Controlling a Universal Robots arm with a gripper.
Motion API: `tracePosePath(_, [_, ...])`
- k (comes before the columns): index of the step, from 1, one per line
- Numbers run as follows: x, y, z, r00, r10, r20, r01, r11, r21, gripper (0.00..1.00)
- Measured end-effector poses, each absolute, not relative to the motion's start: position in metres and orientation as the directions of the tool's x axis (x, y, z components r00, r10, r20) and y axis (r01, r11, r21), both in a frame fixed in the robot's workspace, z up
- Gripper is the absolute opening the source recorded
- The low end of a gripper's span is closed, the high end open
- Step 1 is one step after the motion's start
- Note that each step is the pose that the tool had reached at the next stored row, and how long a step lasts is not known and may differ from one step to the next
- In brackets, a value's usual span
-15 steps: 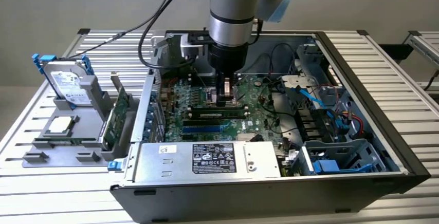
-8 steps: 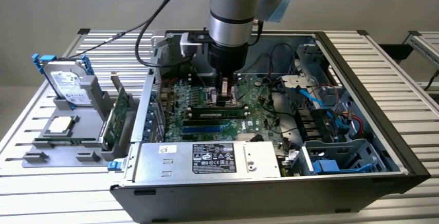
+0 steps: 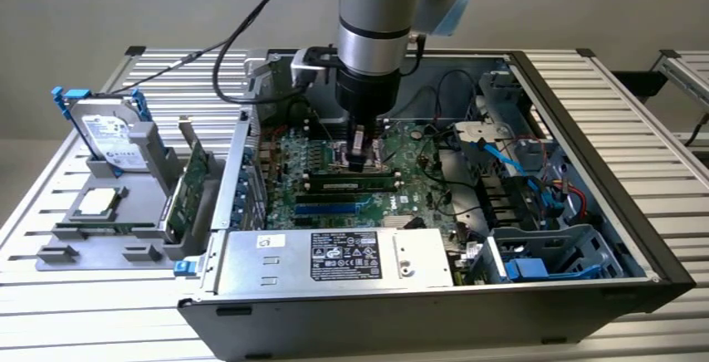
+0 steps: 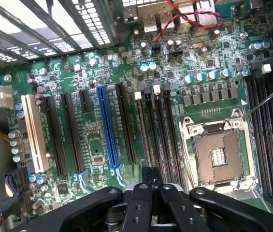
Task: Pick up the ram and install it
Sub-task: 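Press down the ram until it locks into place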
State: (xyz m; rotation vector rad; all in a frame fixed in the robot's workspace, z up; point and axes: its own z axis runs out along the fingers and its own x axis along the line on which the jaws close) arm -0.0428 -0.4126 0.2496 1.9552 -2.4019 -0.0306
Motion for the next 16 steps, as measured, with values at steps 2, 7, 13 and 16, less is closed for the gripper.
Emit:
tracePosePath(2, [-0.0429, -0.4126, 0.2496, -0.229, -0.973, 0.022, -0.972, 0.230, 0.043, 0.11])
tracePosePath(7, [-0.0429, -0.4126, 0.2495, -0.308, -0.951, 0.022, -0.950, 0.309, 0.043, 0.11])
tracePosePath(13, [-0.0428, -0.4126, 0.2481, -0.466, -0.885, 0.021, -0.884, 0.466, 0.041, 0.11])
tracePosePath(16, [-0.0429, -0.4126, 0.2473, -0.504, -0.863, 0.021, -0.862, 0.505, 0.041, 0.11])
